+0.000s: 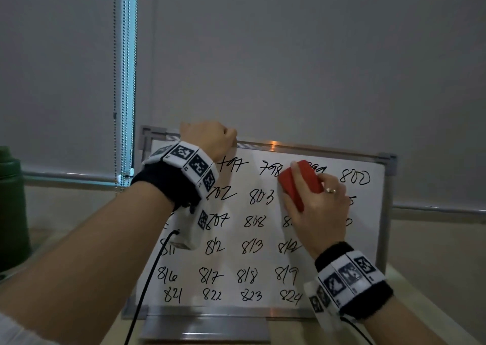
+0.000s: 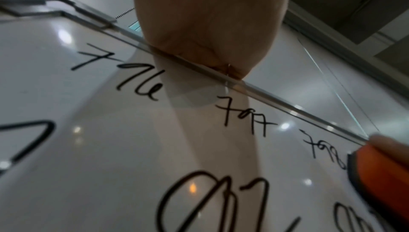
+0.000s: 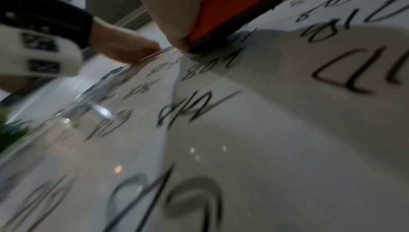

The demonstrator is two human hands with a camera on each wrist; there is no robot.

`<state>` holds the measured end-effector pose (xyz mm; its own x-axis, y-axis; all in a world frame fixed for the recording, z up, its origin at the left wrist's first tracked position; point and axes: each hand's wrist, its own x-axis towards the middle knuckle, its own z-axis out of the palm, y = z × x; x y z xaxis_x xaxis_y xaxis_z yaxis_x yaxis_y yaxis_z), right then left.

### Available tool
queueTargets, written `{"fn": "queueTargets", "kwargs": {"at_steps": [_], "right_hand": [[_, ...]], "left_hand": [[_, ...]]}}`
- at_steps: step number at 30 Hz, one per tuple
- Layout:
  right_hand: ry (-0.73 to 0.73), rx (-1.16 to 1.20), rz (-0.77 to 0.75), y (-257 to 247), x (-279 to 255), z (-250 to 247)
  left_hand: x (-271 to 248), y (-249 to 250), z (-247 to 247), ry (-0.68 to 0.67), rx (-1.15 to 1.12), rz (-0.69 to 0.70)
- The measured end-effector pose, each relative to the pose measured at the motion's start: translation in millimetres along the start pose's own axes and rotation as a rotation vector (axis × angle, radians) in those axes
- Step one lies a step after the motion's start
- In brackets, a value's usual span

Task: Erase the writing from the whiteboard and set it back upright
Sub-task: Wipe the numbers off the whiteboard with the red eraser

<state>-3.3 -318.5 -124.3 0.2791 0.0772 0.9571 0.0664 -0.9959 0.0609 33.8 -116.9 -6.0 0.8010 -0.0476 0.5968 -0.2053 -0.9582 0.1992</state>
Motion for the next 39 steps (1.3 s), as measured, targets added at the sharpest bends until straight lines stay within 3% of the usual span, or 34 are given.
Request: {"fn": "queueTargets", "kwargs": {"at_steps": [2, 5, 7, 10, 12, 13, 15, 18, 19, 21, 24, 26, 28, 31, 32, 34, 37, 39], "right_hand": [[-0.008, 0.048, -0.143, -10, -21, 1], [-0.083, 0.029, -0.500, -20, -62, 5], [-0.041, -0.024, -0.552, -12, -56, 7], [0.053, -0.029, -0.217, 7, -17, 3], [0.037, -0.048, 0.041, 13, 0, -1], [0.027, -0.051, 0.098, 11, -1, 1], [0.015, 0.002, 0.017, -4, -20, 6], [-0.061, 0.012, -0.366, -18, -58, 9], [-0.078, -0.027, -0.418, -14, -56, 6], [-0.055, -0.058, -0.306, 1, -34, 0], [-0.016, -0.011, 0.070, 19, 3, -7], [-0.020, 0.032, 0.148, 16, 0, -6], [-0.015, 0.028, -0.033, 0, -26, -5], [-0.085, -0.025, -0.436, -11, -71, -2], [-0.102, -0.049, -0.489, -7, -70, -3], [-0.061, -0.080, -0.380, 8, -49, -6], [-0.043, 0.000, 0.037, 33, -5, -14], [-0.055, 0.052, 0.163, 38, -1, -13]], "left_hand": [[-1, 1, 0, 0.018, -0.007, 0.006], [-3, 1, -2, 0.015, -0.049, 0.010], [-3, 1, -2, 0.028, -0.055, 0.015], [-4, -1, -1, 0.033, -0.044, 0.018], [-5, -1, 0, 0.042, -0.039, 0.016], [-5, -1, 0, 0.049, -0.041, 0.014], [-5, -2, 1, 0.057, -0.045, 0.014], [-5, -2, 1, 0.047, -0.048, 0.015], [-6, -2, 2, 0.050, -0.053, 0.015], [-7, -1, 1, 0.057, -0.064, 0.017], [-9, -1, -2, 0.043, -0.070, 0.019], [-9, 0, -3, 0.032, -0.073, 0.021], [-8, 1, -4, 0.025, -0.073, 0.024], [-7, 1, -5, 0.012, -0.068, 0.021], [-8, 1, -5, 0.013, -0.067, 0.020], [-8, 1, -5, 0.021, -0.060, 0.022], [-9, 1, -6, 0.019, -0.052, 0.026], [-10, 1, -6, 0.014, -0.044, 0.026]]}}
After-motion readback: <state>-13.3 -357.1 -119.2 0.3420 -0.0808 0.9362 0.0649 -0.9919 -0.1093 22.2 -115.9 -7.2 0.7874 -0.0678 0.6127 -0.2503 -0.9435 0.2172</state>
